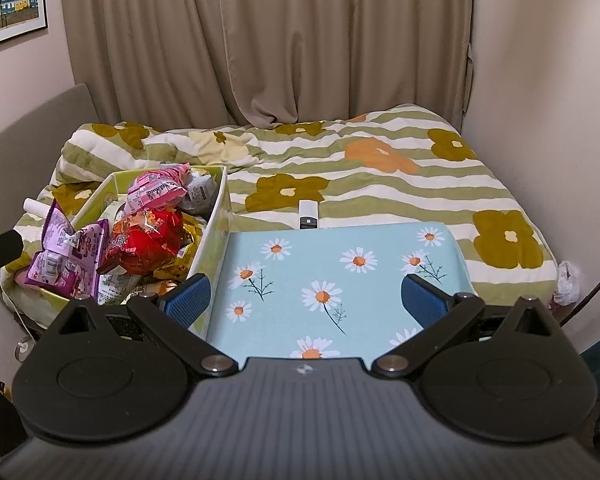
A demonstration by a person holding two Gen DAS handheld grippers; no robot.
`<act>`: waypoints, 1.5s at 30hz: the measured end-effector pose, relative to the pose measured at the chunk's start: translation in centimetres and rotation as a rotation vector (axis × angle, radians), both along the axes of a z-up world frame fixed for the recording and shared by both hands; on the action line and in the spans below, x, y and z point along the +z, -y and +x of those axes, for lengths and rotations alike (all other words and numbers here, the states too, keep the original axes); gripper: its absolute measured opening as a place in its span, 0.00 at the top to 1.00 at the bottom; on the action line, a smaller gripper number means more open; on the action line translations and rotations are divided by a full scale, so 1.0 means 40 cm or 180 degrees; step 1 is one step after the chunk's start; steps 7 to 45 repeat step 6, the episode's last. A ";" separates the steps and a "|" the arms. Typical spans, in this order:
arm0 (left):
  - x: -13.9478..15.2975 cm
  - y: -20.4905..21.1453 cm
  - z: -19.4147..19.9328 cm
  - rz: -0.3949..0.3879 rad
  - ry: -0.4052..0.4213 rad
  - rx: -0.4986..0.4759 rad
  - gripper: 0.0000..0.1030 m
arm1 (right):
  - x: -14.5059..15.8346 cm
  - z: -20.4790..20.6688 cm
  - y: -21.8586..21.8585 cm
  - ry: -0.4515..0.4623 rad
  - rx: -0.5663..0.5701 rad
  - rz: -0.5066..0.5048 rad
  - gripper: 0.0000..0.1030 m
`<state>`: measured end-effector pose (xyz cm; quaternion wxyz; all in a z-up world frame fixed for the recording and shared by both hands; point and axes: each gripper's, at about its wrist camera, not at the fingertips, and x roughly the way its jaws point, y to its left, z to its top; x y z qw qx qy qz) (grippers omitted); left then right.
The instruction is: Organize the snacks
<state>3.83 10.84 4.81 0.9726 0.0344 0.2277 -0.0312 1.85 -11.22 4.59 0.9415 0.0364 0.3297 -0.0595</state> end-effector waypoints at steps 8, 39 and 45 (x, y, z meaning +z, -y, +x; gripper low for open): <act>-0.003 -0.003 0.005 -0.0020 0.0014 0.0013 0.00 | 0.000 0.002 0.001 -0.0003 -0.0001 0.0002 0.00; -0.003 -0.003 0.005 -0.0020 0.0014 0.0013 0.00 | 0.000 0.002 0.001 -0.0003 -0.0001 0.0002 0.00; -0.003 -0.003 0.005 -0.0020 0.0014 0.0013 0.00 | 0.000 0.002 0.001 -0.0003 -0.0001 0.0002 0.00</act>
